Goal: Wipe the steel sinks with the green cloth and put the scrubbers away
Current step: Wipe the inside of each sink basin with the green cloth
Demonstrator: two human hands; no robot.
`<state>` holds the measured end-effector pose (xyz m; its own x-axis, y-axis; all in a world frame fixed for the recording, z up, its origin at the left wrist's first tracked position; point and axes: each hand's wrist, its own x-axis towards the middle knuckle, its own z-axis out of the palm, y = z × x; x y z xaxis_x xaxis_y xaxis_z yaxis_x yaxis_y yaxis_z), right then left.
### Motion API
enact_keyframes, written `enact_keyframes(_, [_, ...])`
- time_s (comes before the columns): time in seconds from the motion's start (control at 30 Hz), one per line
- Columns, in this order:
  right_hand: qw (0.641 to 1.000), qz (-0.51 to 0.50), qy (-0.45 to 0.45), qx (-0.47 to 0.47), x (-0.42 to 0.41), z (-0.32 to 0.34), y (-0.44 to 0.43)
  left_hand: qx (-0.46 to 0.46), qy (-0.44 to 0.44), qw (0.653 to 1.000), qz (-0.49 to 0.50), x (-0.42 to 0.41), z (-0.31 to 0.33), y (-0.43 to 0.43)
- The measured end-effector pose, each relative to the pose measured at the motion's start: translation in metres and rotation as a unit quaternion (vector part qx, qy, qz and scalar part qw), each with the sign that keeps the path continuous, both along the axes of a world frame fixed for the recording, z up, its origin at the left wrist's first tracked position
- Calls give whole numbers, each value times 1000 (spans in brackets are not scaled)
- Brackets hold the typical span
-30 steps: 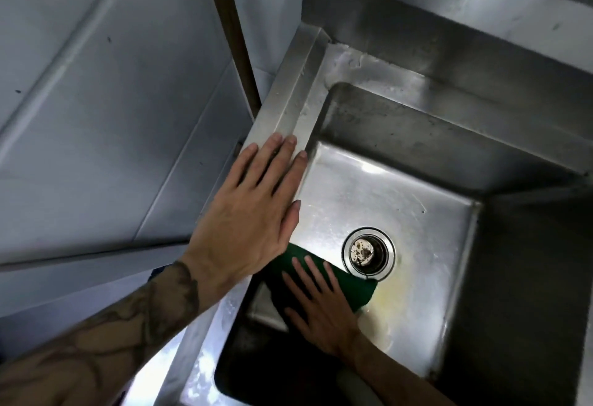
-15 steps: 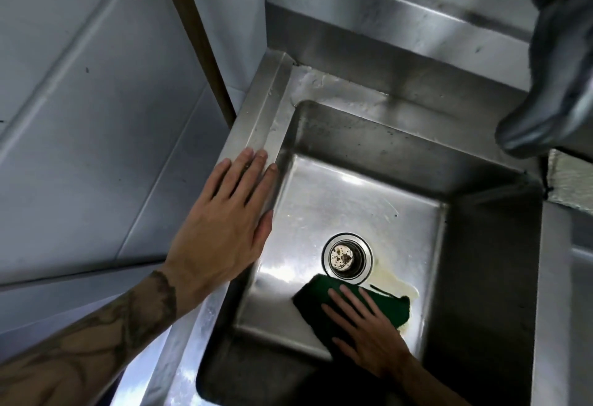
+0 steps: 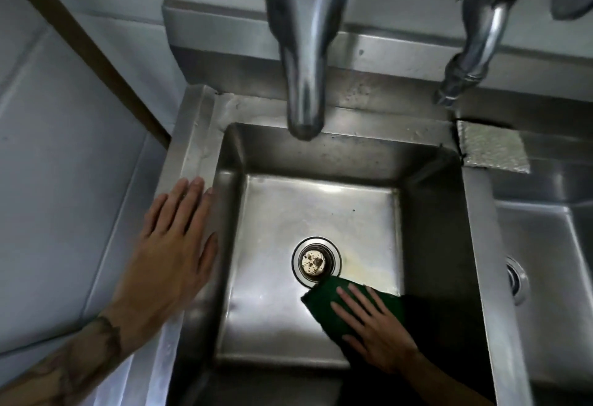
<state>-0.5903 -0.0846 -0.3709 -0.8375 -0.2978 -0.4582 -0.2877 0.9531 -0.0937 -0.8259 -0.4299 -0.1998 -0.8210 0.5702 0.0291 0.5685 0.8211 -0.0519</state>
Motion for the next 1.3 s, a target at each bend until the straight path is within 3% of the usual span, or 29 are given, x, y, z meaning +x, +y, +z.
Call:
enact_keyframes(0.23, [993,-119,20,-1,-16,-8,1,26,22,999,-4,0,-2,6])
enact_keyframes(0.47, [959,-275,72,-14,-29,-15,-15,23,-5,1000,-7,0,1,7])
enact_keyframes(0.7, [954,-290,72,6,-7,-16,-12,5,-28,1000,8,-5,-3,2])
enact_keyframes(0.97, [894,-423,146,13,-95,-21,7,23,-23,999,18,-8,-13,2])
enact_keyframes(1.3, [855,-481,195,15,-162,-30,24,5,-12,1000,22,-5,-6,7])
